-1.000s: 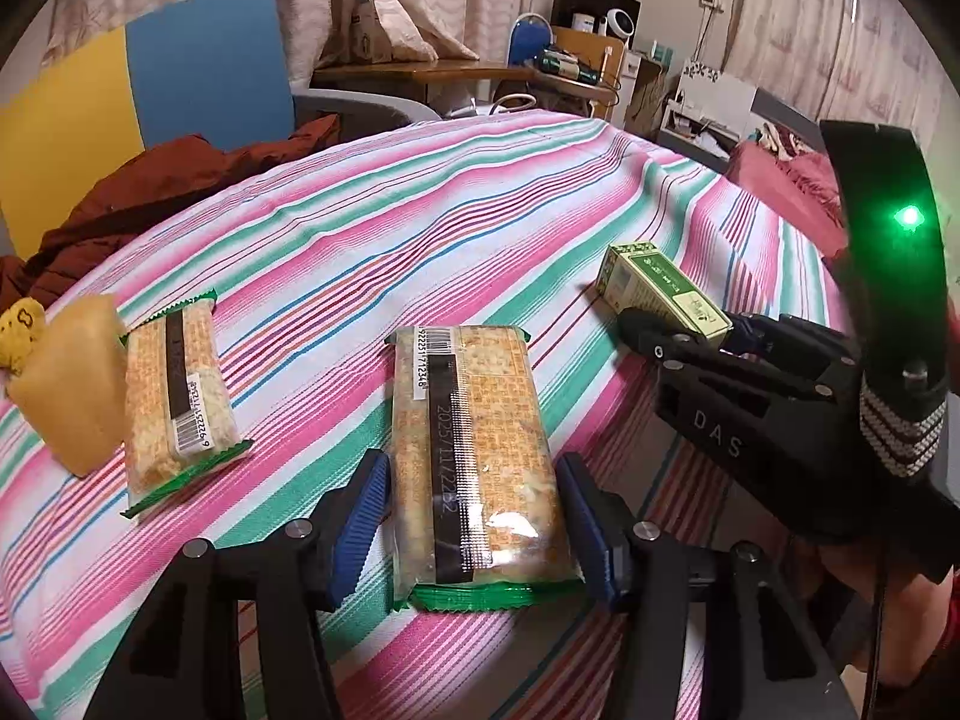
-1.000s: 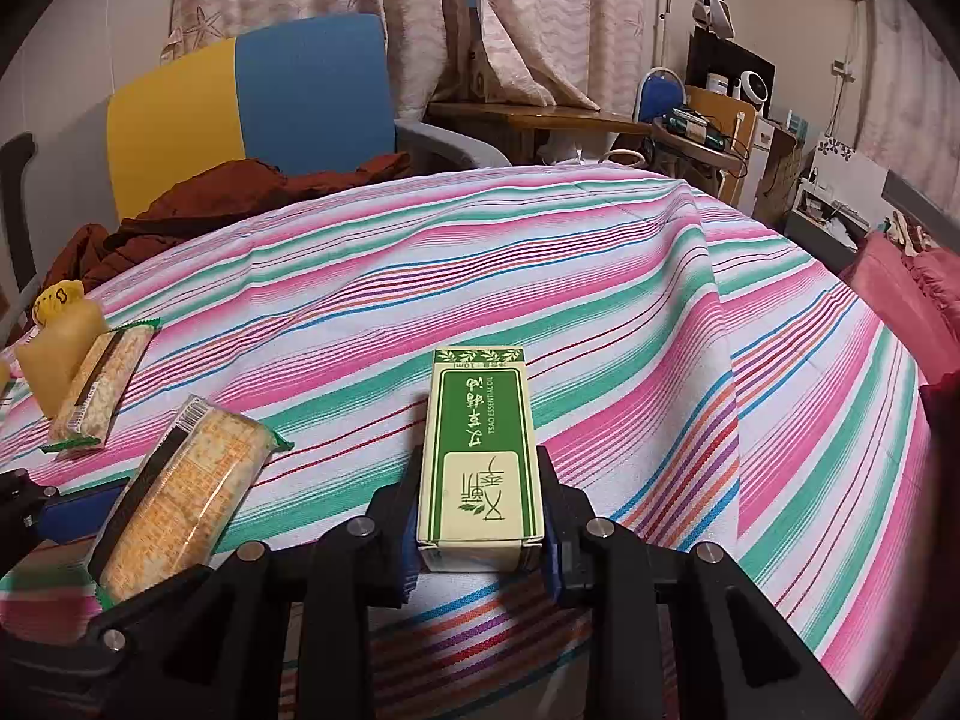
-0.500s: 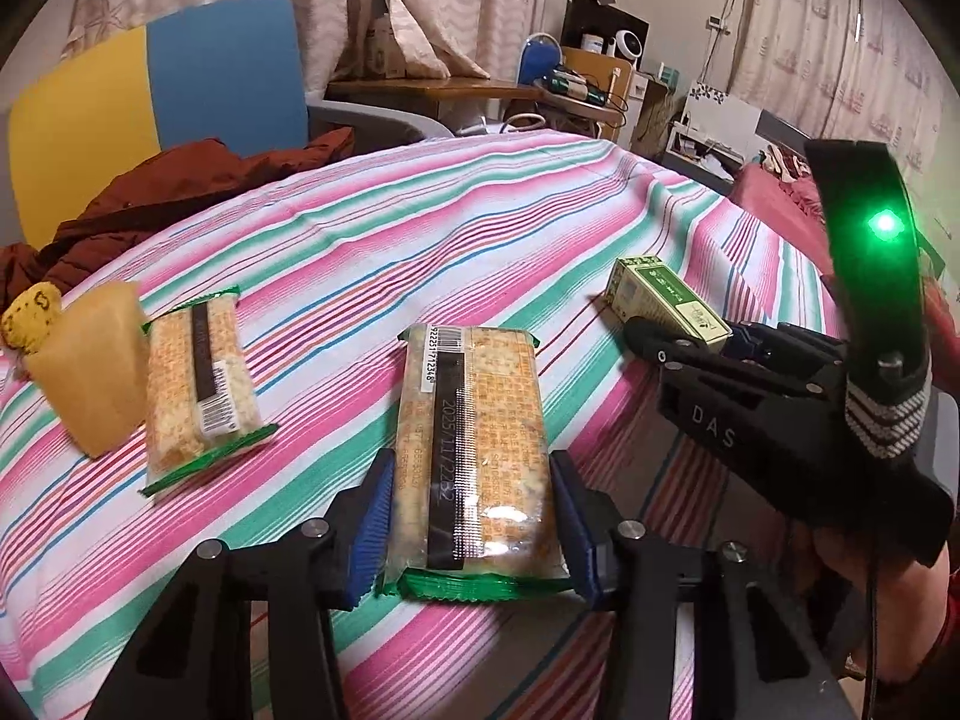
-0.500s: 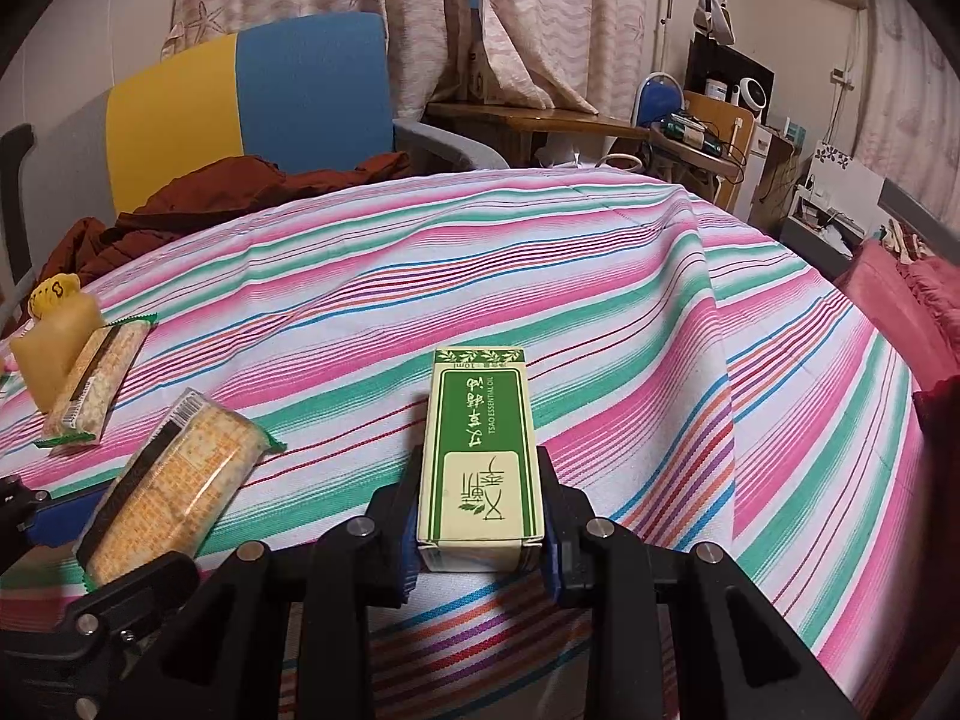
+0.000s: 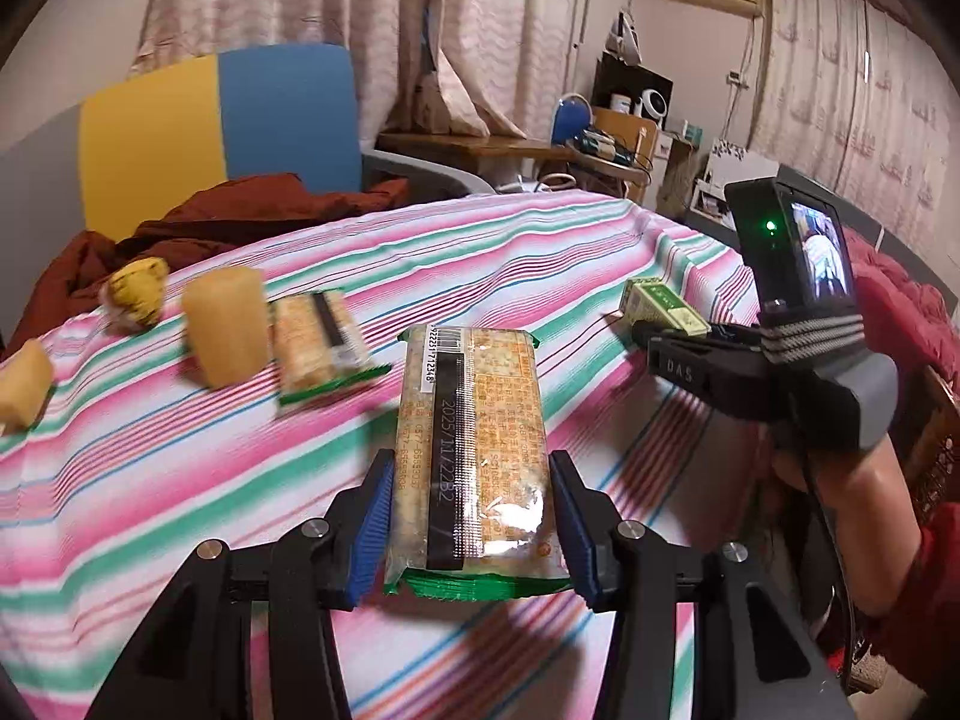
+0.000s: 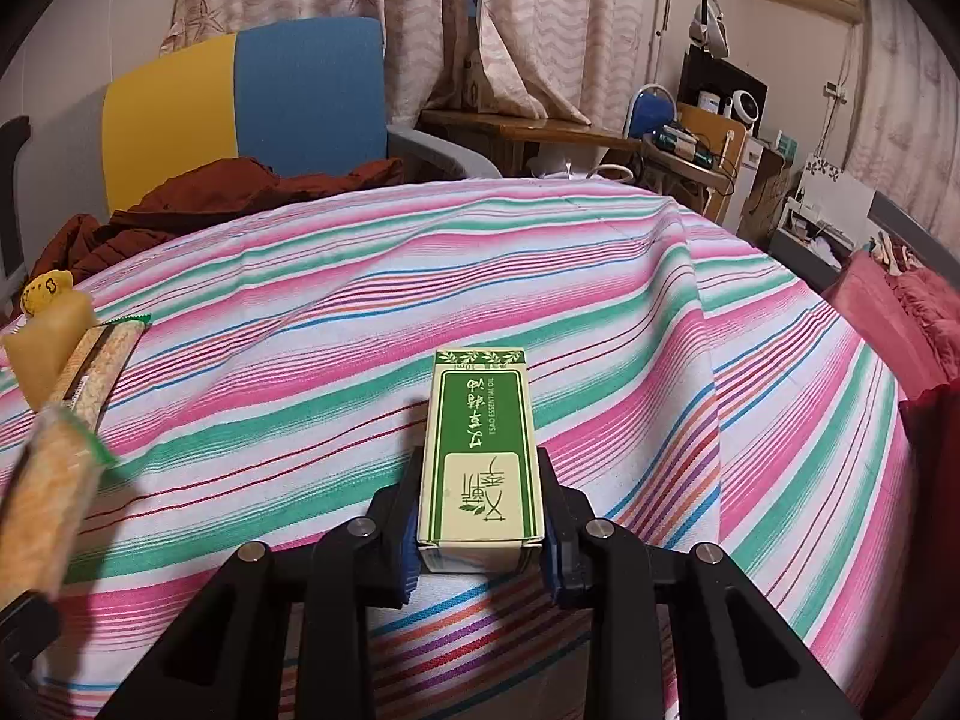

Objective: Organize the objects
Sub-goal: 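Grasp the green tea box with the right tool while the left tool grasps a cracker pack, then carry the tea box and cracker pack to the gold tray and release both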

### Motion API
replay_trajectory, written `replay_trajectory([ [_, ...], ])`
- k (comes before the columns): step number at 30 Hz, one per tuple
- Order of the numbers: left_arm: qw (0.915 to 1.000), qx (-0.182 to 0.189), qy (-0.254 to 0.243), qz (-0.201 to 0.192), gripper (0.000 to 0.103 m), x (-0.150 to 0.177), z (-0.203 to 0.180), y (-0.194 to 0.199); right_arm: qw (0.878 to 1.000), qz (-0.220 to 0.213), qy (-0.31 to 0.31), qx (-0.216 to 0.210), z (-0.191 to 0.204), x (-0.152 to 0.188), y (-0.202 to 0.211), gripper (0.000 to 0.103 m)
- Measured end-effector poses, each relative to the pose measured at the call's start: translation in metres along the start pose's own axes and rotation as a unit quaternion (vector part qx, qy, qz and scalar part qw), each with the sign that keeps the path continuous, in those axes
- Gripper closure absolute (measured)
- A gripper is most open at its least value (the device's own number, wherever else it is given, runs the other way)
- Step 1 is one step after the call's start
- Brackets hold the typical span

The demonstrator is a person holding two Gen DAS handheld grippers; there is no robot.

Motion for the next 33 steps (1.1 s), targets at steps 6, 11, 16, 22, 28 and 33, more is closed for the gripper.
replay_trajectory([
  [6,0.9996,-0.006,0.028,0.004,0.053,0.023,0.018,0.02,0.999,-0.037,0.01,0.014,0.002,-0.007,0.016,0.072],
  [11,0.9971,0.004,0.071,0.028,0.053,0.046,0.038,0.028,0.997,-0.058,0.048,0.03,0.021,-0.005,0.036,0.072],
  [16,0.9973,-0.003,0.07,0.021,0.053,0.061,0.052,0.048,0.992,-0.068,0.105,0.01,0.059,0.01,0.058,0.072],
  [22,0.9948,0.004,0.1,0.015,0.053,0.081,0.072,0.086,0.995,-0.042,0.06,-0.061,0.087,0.047,0.076,0.072],
  [28,0.99,-0.006,0.141,-0.004,0.053,0.097,0.108,0.136,0.99,-0.029,0.0,-0.137,0.123,0.063,0.1,0.072],
  [33,0.9833,-0.028,0.178,-0.025,0.053,0.103,0.144,0.175,0.979,-0.031,0.017,-0.2,0.186,0.066,0.131,0.072],
])
Point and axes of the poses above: each gripper's, at about its wrist camera, not at the fingertips, and y roughly against the way its jaws point, z to its left, x to its underside, the point moved 9 cm from there along -y, roughly the way its jaws point, and after that the axes turned 5 degrees about -x, right-handed, at the moved point
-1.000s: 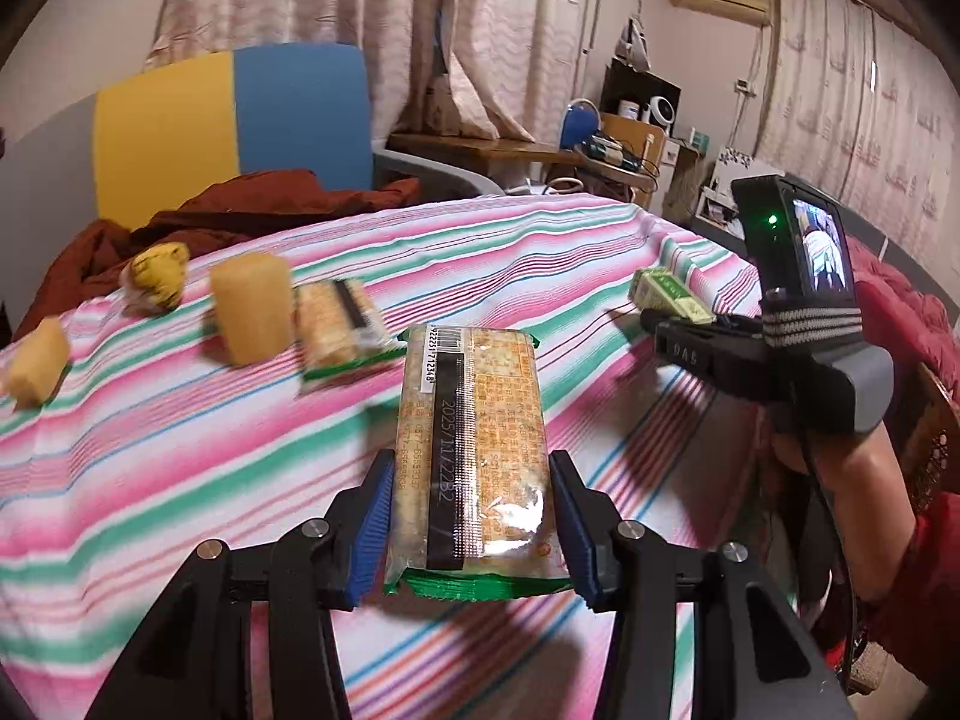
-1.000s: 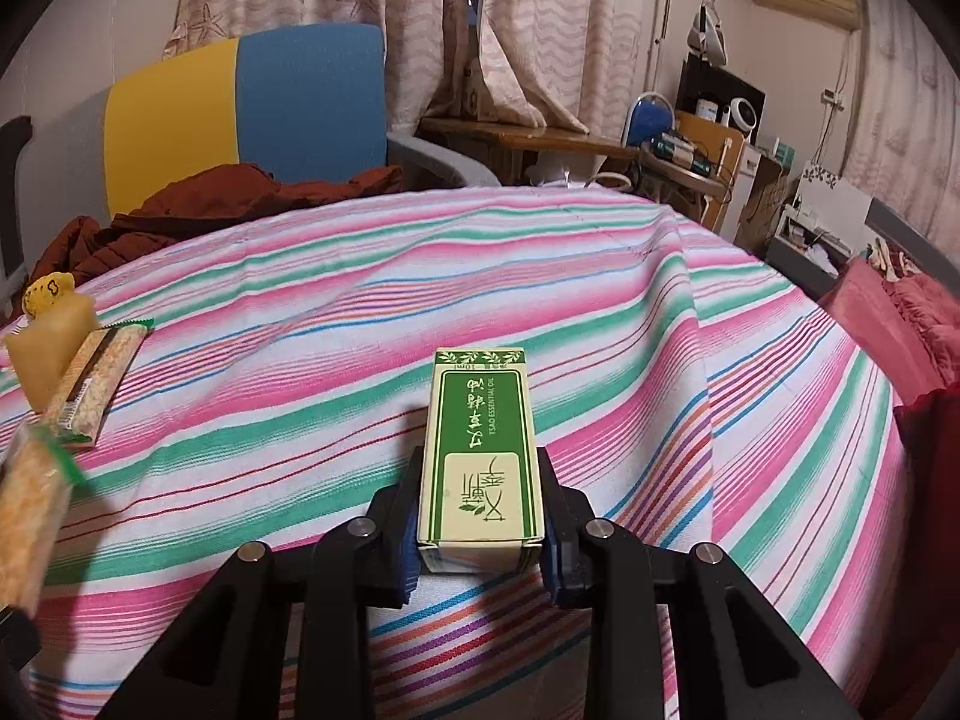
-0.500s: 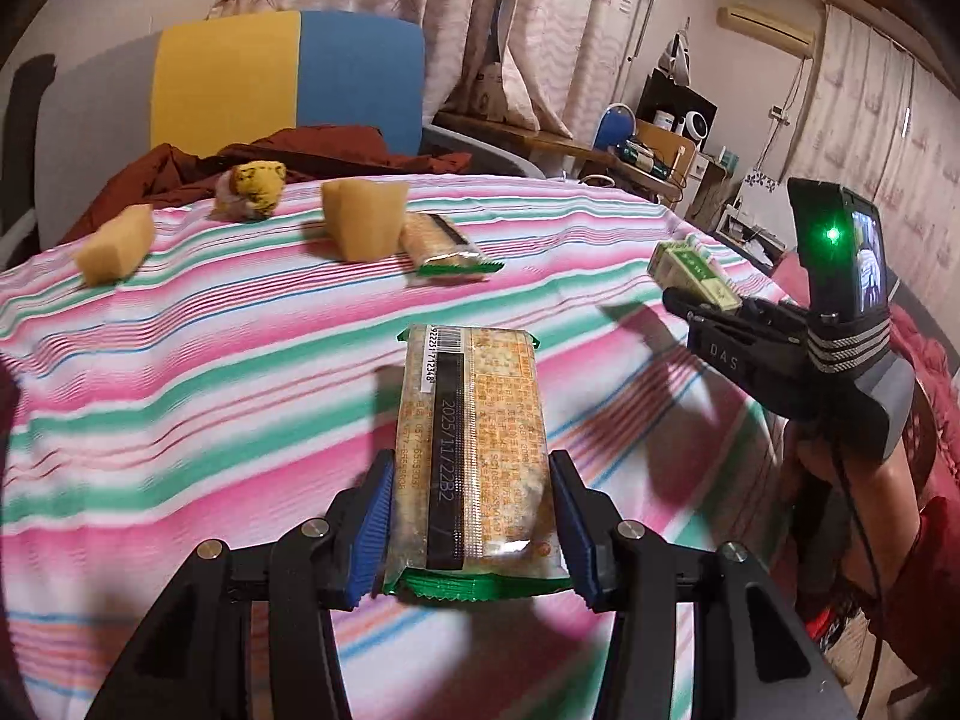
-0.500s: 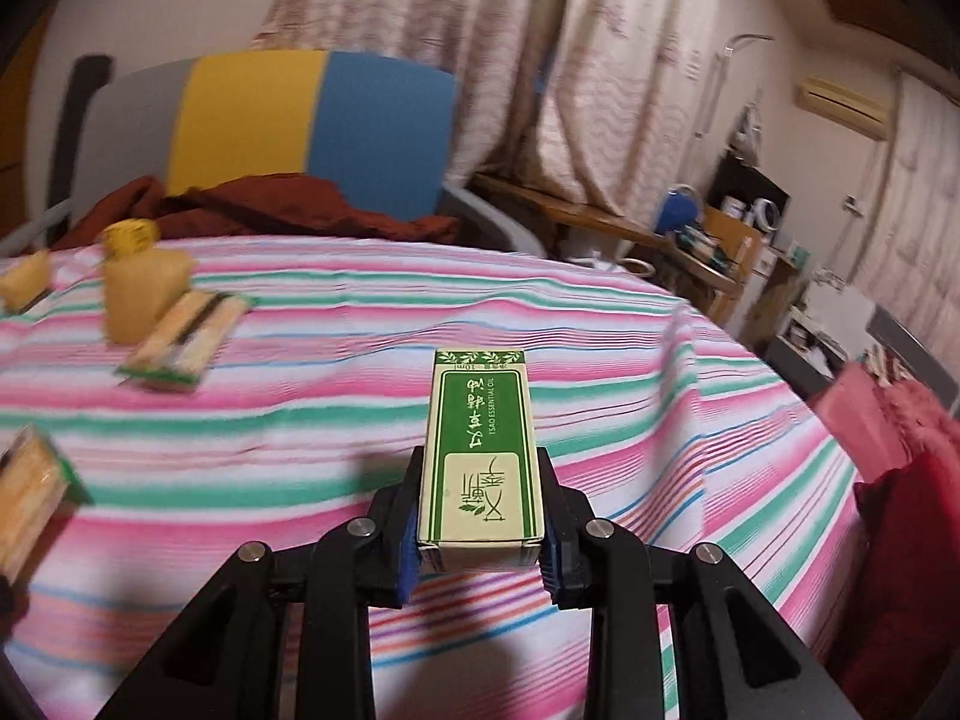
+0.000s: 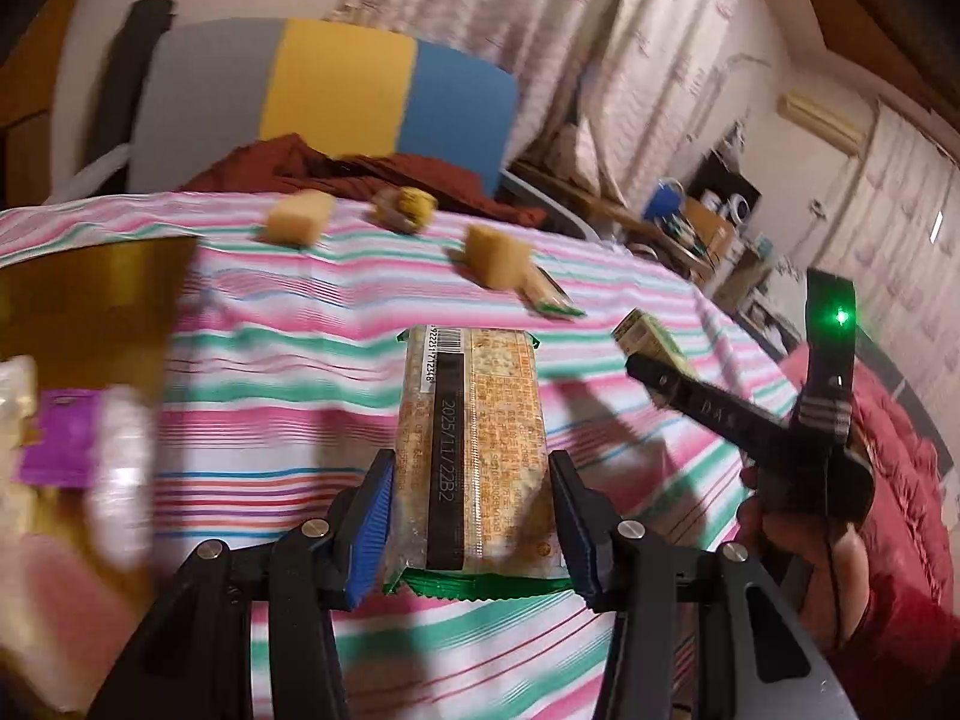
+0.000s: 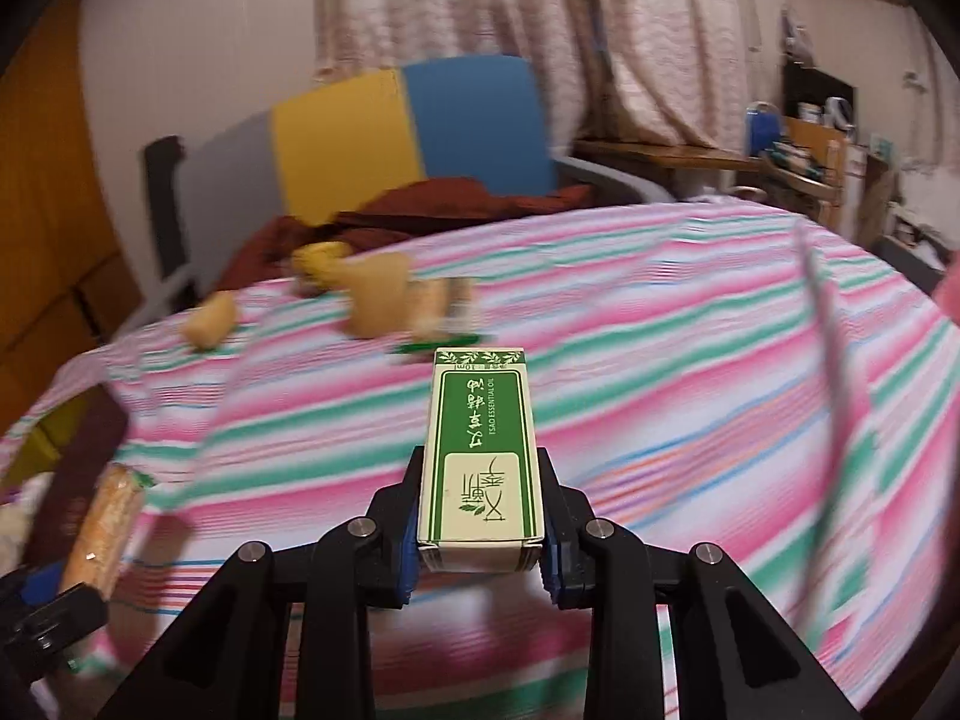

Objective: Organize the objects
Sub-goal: 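Carry the tea box and cracker pack to the gold tray and release both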

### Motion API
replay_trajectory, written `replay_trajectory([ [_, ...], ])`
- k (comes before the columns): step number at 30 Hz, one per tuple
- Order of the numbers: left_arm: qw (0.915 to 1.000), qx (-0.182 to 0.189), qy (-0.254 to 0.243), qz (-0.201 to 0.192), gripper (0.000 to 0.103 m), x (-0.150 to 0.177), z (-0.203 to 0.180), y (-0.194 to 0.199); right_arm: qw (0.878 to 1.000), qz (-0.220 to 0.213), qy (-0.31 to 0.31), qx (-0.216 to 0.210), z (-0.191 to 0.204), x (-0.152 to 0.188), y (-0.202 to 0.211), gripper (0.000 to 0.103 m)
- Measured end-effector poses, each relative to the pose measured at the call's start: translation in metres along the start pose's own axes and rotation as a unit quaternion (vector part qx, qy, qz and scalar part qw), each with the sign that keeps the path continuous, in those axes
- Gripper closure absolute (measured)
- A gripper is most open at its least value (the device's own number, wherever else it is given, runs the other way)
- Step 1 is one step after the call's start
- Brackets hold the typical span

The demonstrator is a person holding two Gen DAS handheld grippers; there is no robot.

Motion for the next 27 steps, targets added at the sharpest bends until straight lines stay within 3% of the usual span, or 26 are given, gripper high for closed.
replay_trajectory([
  [9,0.9964,-0.059,0.028,-0.055,0.053,-0.023,0.076,0.07,0.991,0.014,0.066,-0.114,0.135,0.01,0.01,0.072],
  [17,0.9877,-0.12,0.095,-0.033,0.053,-0.032,0.172,0.094,0.97,0.042,0.114,-0.208,0.247,0.021,0.018,0.072],
  [27,0.9741,-0.161,0.159,-0.01,0.053,-0.038,0.262,0.095,0.946,0.104,0.178,-0.249,0.332,0.06,0.001,0.072],
])
Point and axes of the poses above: each gripper's, at about its wrist camera, not at the fingertips, and y roughly against the way its jaws point, z to its left, x to its underside, the point moved 9 cm from there along -y, roughly the way its jaws point, and after that the axes turned 5 degrees about -x, right-handed, at the moved point
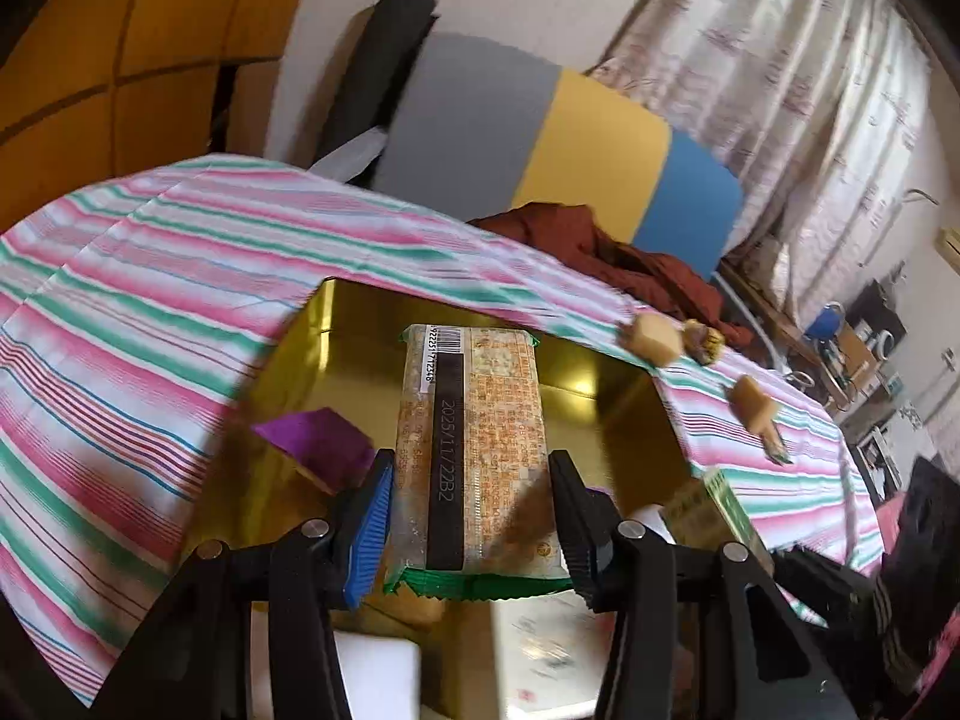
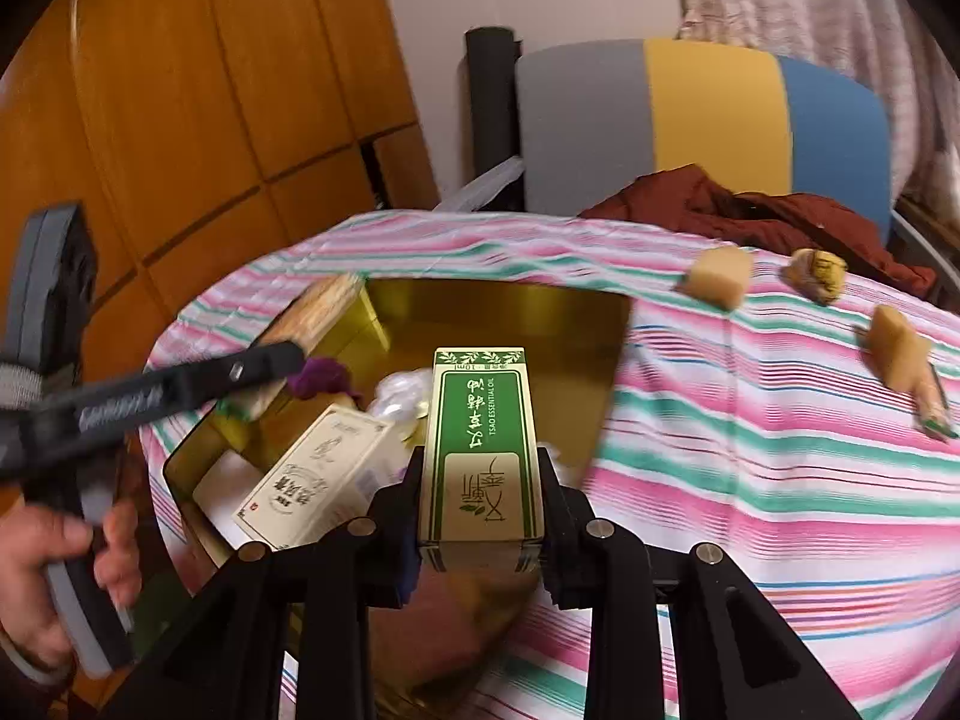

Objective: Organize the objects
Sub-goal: 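Carry the tea box and cracker pack to the gold tray and release both, then move both tools back toward the remaining cracker pack and sponges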

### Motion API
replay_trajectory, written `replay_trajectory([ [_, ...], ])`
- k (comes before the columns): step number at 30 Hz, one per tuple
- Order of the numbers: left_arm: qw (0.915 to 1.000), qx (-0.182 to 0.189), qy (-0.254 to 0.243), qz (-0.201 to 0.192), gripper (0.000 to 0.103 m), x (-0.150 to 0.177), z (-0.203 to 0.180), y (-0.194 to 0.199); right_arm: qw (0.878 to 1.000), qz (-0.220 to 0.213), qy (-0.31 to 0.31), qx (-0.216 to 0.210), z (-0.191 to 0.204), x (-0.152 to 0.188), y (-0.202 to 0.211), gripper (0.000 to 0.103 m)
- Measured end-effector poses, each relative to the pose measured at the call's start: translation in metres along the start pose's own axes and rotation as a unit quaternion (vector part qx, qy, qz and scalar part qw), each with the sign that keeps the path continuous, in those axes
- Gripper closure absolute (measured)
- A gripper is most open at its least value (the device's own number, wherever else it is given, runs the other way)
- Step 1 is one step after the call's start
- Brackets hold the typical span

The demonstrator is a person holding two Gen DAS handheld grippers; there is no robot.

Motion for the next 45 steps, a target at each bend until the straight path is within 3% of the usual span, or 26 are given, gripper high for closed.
replay_trajectory([
  [3,0.9997,-0.008,0.015,0.017,0.053,-0.004,0.012,-0.014,1.0,0.012,0.002,-0.005,0.007,0.002,-0.014,0.068],
  [7,0.9989,-0.016,0.025,0.035,0.053,-0.003,0.019,-0.028,1.0,-0.009,-0.019,-0.02,0.006,0.0,-0.007,0.028],
  [8,0.9988,-0.018,0.025,0.037,0.053,-0.003,0.019,-0.032,0.999,-0.018,-0.021,-0.022,0.007,-0.001,-0.003,0.025],
  [17,0.9963,-0.057,0.03,0.057,0.049,-0.007,0.022,-0.052,0.998,-0.045,-0.052,-0.016,-0.007,0.004,0.017,0.023],
  [28,0.9964,-0.078,0.034,0.005,0.046,-0.012,0.015,-0.02,0.995,-0.052,-0.082,-0.009,-0.026,0.009,0.021,0.023],
  [33,0.9961,-0.086,0.013,-0.012,0.046,-0.007,0.001,-0.006,0.995,-0.051,-0.09,-0.006,-0.033,0.012,0.024,0.023],
  [45,0.9978,-0.035,-0.054,-0.013,0.042,0.009,-0.06,0.003,0.99,-0.063,-0.124,0.028,-0.073,0.016,0.042,0.022],
])
Point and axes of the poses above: each gripper's, at about its wrist camera, not at the fingertips, and y roughly against the way its jaws point, z to its left, x to its underside, the point moved 9 cm from there along -y, roughly the way its jaws point, and after that the axes turned 5 degrees about -x, right-handed, at the moved point
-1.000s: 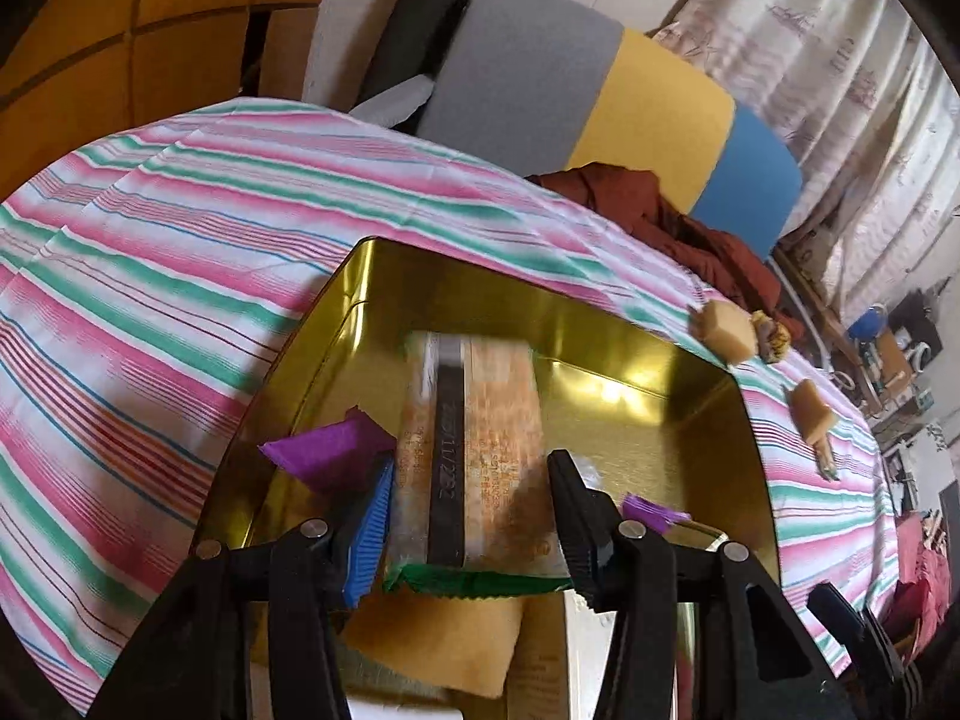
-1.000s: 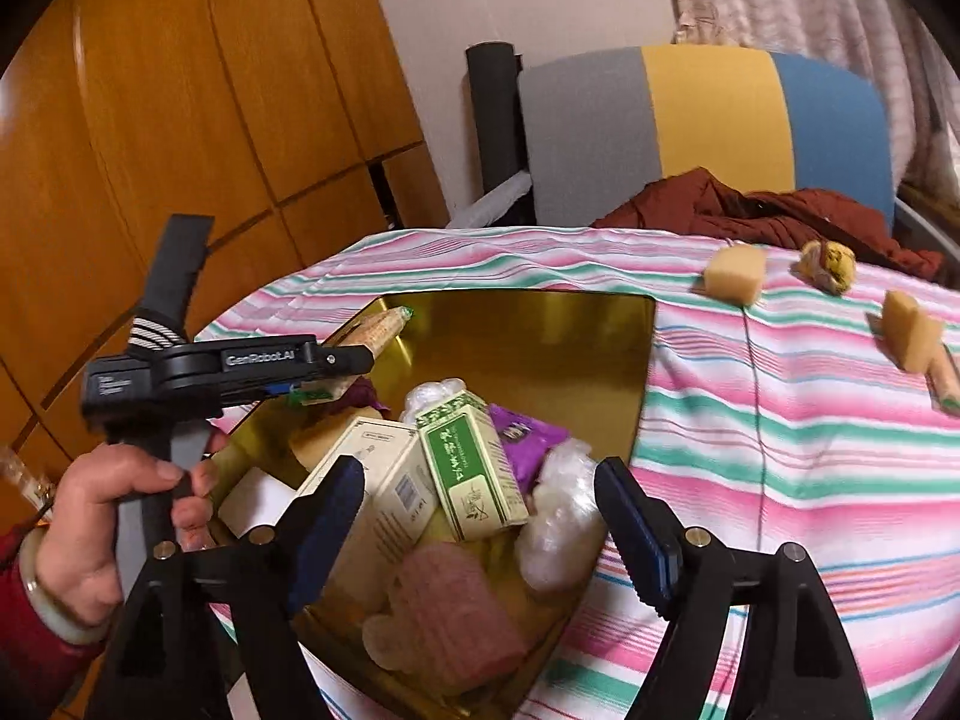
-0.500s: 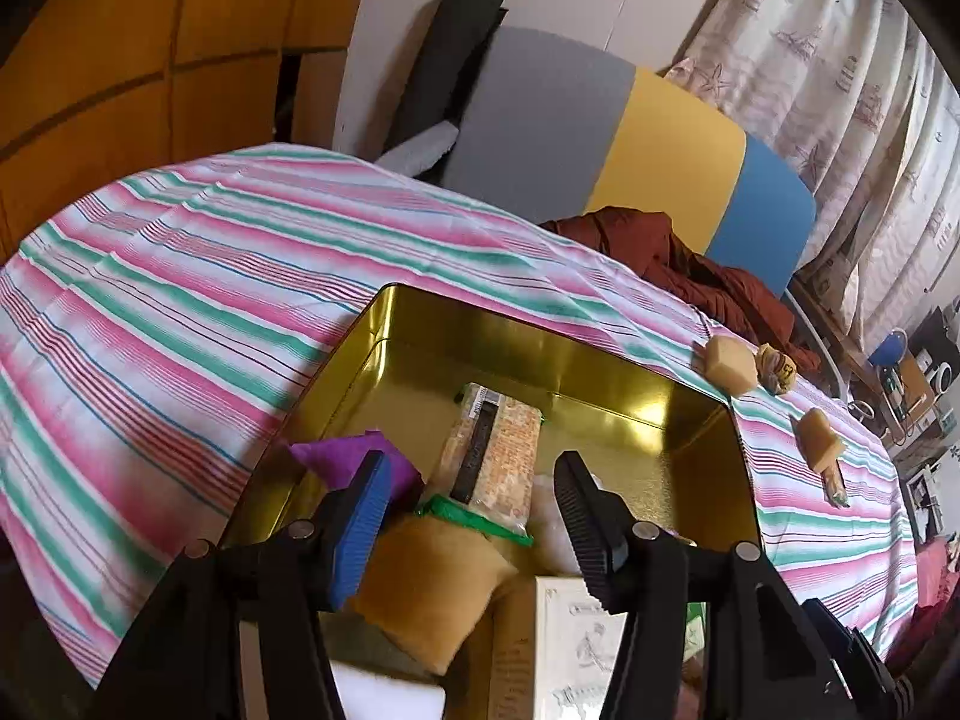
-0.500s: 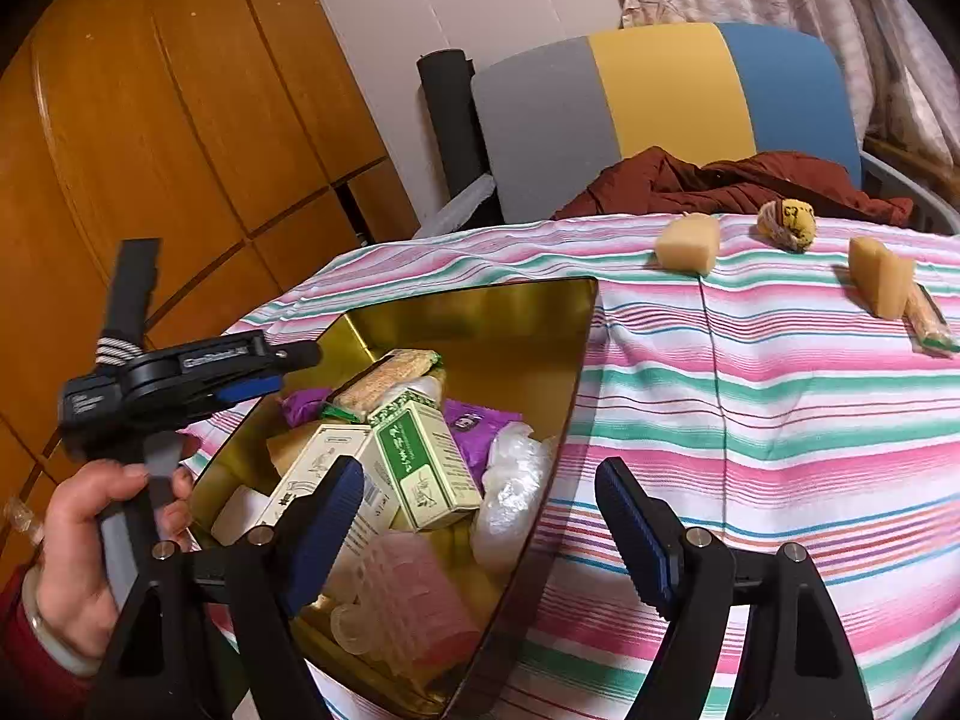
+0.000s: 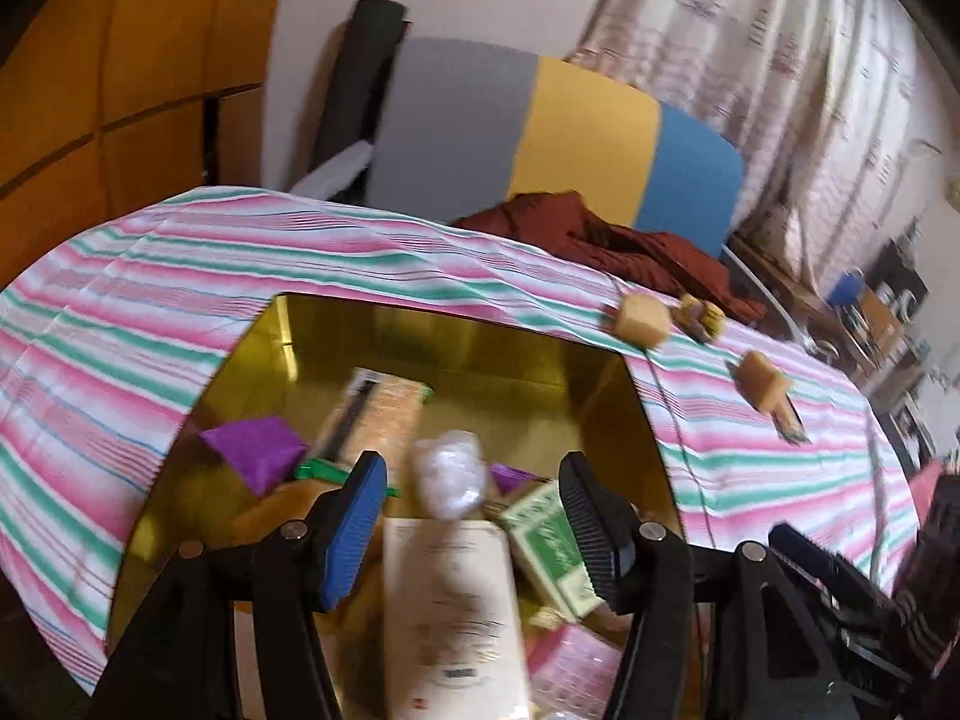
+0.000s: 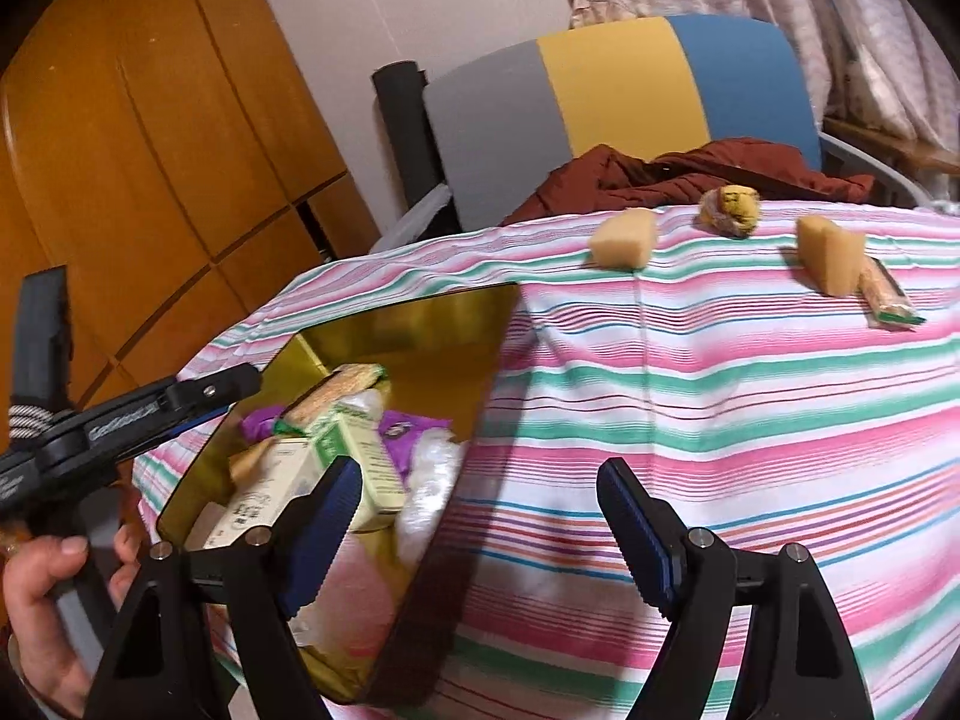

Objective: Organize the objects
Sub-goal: 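Move both tools back toward the remaining cracker pack and sponges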

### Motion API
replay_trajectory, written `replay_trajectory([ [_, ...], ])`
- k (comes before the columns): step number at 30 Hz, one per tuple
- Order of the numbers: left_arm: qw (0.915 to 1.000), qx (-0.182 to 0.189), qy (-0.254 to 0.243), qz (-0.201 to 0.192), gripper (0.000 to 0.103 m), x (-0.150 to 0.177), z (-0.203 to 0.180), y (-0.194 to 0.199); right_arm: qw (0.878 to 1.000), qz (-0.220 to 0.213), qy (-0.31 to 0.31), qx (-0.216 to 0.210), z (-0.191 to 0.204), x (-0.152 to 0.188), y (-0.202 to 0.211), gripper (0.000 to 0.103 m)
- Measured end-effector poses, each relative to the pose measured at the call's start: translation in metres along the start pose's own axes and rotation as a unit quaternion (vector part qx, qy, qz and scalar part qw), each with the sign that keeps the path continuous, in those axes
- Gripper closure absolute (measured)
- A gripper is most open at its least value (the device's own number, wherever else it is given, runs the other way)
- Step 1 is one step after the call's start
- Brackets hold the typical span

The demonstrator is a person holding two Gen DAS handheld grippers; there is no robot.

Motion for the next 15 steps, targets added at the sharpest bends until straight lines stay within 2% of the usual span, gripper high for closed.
replay_trajectory([
  [7,0.9987,0.034,-0.038,0.005,0.041,0.008,-0.042,0.003,0.999,-0.004,-0.017,0.029,-0.033,-0.003,0.011,0.021],
  [15,0.993,0.068,-0.095,0.018,0.041,0.024,-0.097,0.006,0.998,0.003,-0.032,0.059,-0.069,0.001,0.016,0.021],
])
Point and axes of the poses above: each gripper's, at about its wrist camera, not at the fingertips, and y roughly against the way its jaws point, z to its left, x to its underside, the point moved 9 cm from there along -y, roughly the way its jaws point, and after that the axes turned 5 degrees about -x, right-handed, at the moved point
